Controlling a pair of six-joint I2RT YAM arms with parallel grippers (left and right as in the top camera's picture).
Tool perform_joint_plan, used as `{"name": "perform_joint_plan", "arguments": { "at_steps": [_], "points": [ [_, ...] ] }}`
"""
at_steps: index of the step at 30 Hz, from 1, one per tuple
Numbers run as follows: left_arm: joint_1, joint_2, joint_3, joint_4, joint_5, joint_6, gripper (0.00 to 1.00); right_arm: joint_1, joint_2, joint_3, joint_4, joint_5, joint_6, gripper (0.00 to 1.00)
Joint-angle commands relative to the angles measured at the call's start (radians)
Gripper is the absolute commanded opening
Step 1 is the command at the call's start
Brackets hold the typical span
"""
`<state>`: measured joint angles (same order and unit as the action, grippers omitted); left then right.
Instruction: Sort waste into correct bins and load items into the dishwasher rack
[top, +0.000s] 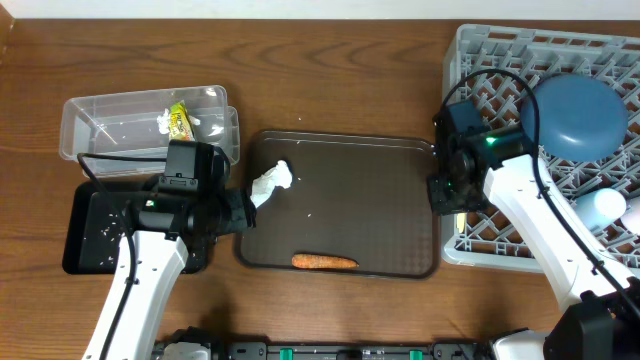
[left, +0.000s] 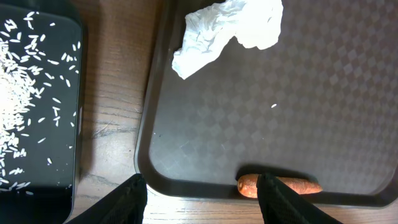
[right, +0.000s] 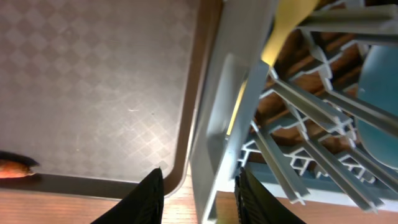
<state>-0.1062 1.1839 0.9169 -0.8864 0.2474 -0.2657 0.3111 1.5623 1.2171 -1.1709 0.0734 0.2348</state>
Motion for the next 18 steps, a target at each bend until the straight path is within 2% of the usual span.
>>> {"name": "perform_joint_plan", "arguments": {
  "at_steps": [1,10,15,18],
  "points": [
    [0.005,0.006,-0.012,-0.003,-0.013,-0.002,0.59,0.003,0.002,-0.004,-0.008,0.043,0.038,0.37],
    [0.005,0.006,-0.012,-0.003,-0.013,-0.002,0.59,0.003,0.002,-0.004,-0.024,0.044,0.054,0.37],
    [0.005,0.006,-0.012,-0.002,-0.014,-0.002,0.60,0.003,0.002,-0.004,0.015,-0.154,-0.039,0.35],
    [0.005,0.006,-0.012,-0.002,-0.014,-0.002,0.59,0.003,0.002,-0.004,0.064,-0.242,-0.047,0.36]
  ]
}}
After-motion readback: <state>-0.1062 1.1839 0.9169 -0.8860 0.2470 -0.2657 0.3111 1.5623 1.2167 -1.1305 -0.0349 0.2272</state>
